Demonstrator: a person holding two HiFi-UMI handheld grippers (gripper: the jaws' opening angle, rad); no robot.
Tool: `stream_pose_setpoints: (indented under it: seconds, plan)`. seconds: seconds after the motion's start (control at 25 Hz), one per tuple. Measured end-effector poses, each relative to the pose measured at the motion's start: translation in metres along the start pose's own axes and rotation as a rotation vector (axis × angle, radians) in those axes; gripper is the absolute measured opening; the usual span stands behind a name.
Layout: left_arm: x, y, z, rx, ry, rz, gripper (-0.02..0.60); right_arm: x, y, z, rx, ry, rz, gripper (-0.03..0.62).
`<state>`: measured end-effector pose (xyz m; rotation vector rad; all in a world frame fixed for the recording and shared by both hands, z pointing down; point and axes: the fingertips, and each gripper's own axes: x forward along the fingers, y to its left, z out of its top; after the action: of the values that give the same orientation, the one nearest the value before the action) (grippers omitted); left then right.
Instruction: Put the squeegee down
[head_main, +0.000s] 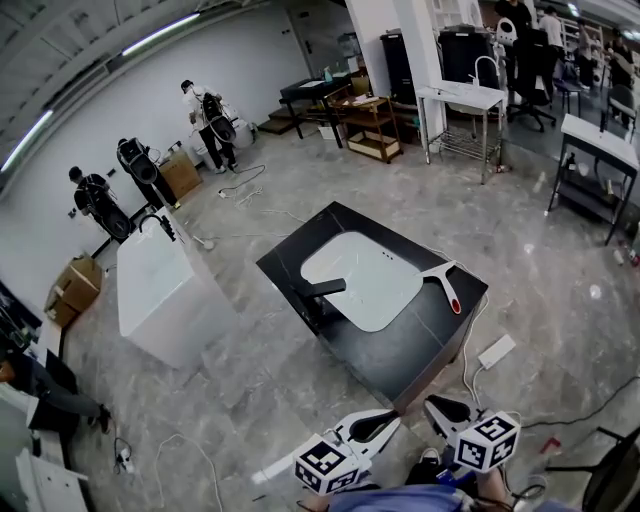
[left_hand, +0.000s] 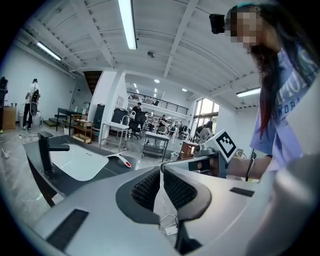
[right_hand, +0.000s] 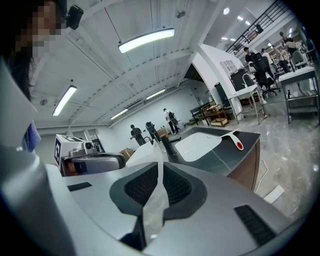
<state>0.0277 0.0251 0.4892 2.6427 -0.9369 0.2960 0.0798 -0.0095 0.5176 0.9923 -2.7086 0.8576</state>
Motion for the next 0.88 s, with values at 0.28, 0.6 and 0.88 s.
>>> stream_pose_setpoints:
  seconds: [0.28,0.6,0.88]
  plan:
    - [-0.083,0.009,-0.030,0.027,0.001,-0.012,0.026,0.024,0.083,-0.035,0.013,0.011,-0.008,0.044]
    - [-0.149,-0.004,-0.060,0.027,0.002,-0.090,0.026,0.019,0.147,-0.078,0.061,-0.015,-0.083,0.044]
    - [-0.169,-0.029,-0.071,0.058,-0.012,-0.176,0.026,-0.003,0.177,-0.110,0.099,-0.049,-0.147,0.043]
